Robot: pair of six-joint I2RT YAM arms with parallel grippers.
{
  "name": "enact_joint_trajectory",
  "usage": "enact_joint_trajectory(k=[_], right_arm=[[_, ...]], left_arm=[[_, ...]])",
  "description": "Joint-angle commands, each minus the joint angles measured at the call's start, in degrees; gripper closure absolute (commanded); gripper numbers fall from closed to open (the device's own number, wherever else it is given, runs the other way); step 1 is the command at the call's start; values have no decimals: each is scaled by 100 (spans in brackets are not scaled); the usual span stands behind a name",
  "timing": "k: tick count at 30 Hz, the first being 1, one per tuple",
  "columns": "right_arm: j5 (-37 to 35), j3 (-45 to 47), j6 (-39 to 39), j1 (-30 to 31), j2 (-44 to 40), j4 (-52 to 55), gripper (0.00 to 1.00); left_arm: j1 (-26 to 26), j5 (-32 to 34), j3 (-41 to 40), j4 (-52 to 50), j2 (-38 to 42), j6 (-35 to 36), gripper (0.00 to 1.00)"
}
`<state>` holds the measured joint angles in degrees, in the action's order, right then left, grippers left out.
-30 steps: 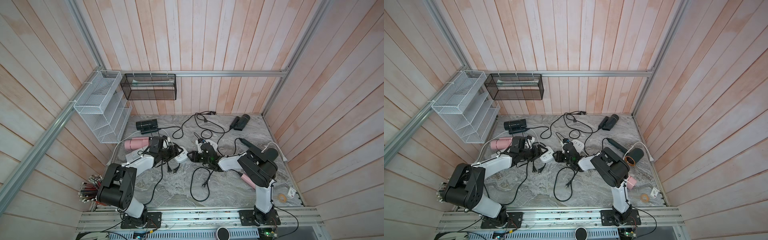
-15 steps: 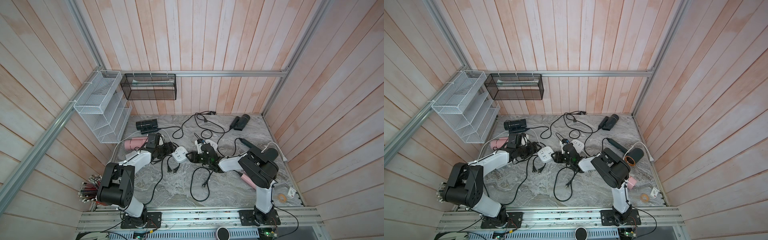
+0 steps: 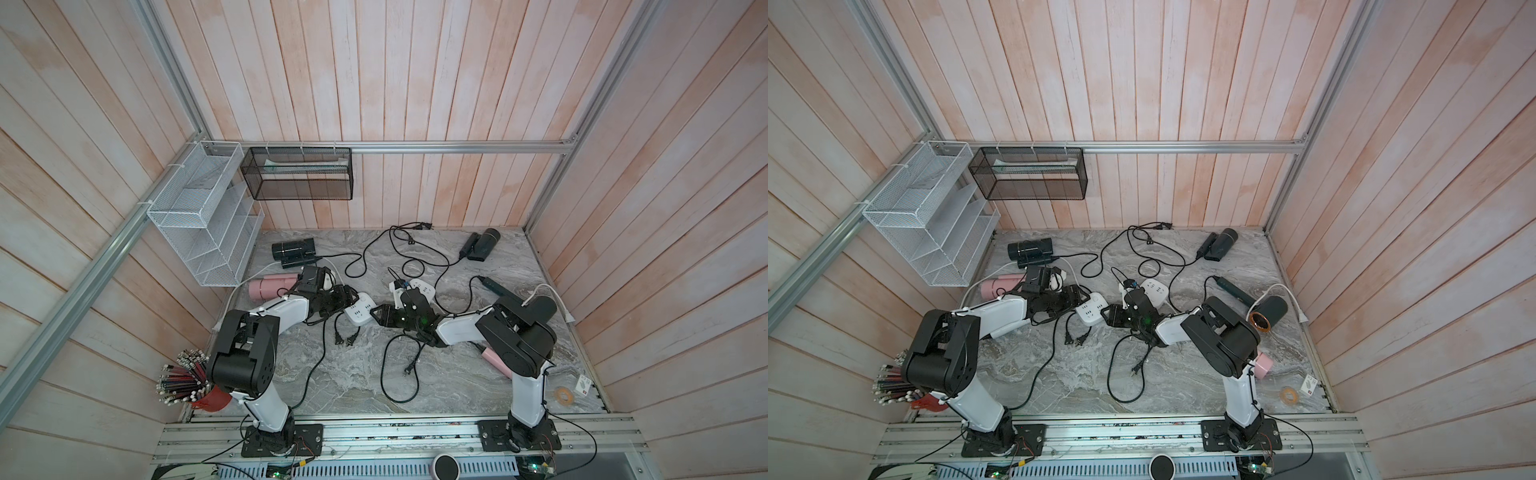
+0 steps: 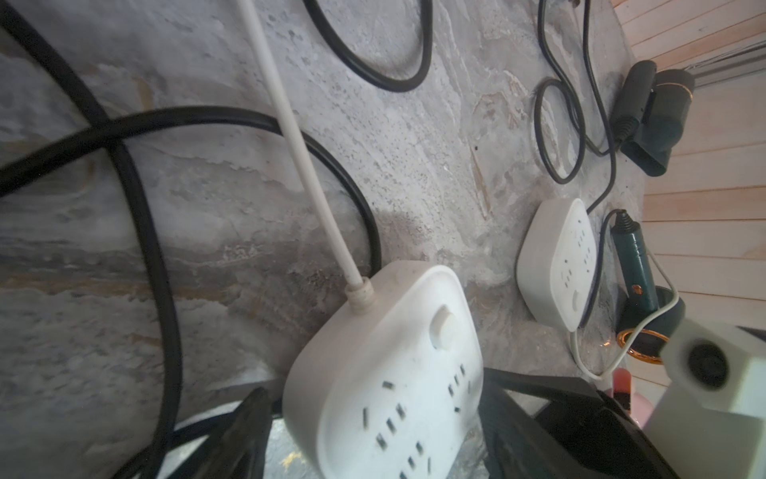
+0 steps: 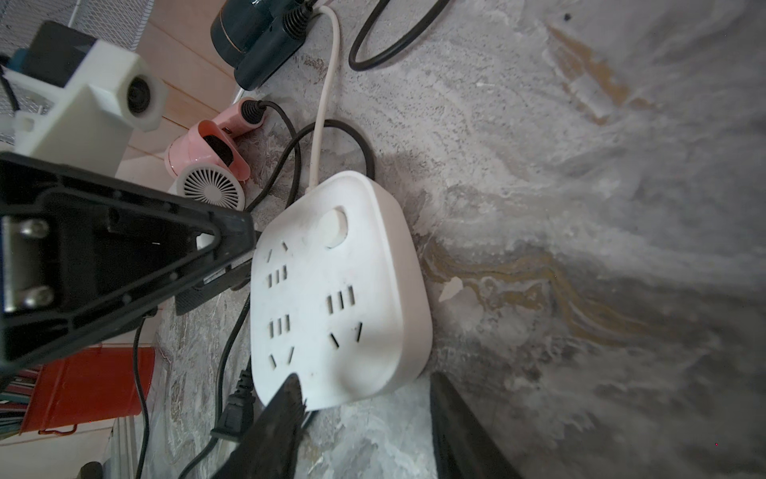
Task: Charge the blow dryers
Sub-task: Move the socket to the center of the board.
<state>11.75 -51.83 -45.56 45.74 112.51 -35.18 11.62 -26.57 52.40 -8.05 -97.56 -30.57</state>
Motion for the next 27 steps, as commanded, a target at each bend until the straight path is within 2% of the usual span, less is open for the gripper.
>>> enact_joint_trajectory(k=[1,27], right_arm=[[-111,83,-158,1,77,-136,49],[-394,-133,-78,-390,-76,422,42]], left_arm=[[73,-116,139,111,-40,67,18],[566,-354,682,318,-590,-125,18]])
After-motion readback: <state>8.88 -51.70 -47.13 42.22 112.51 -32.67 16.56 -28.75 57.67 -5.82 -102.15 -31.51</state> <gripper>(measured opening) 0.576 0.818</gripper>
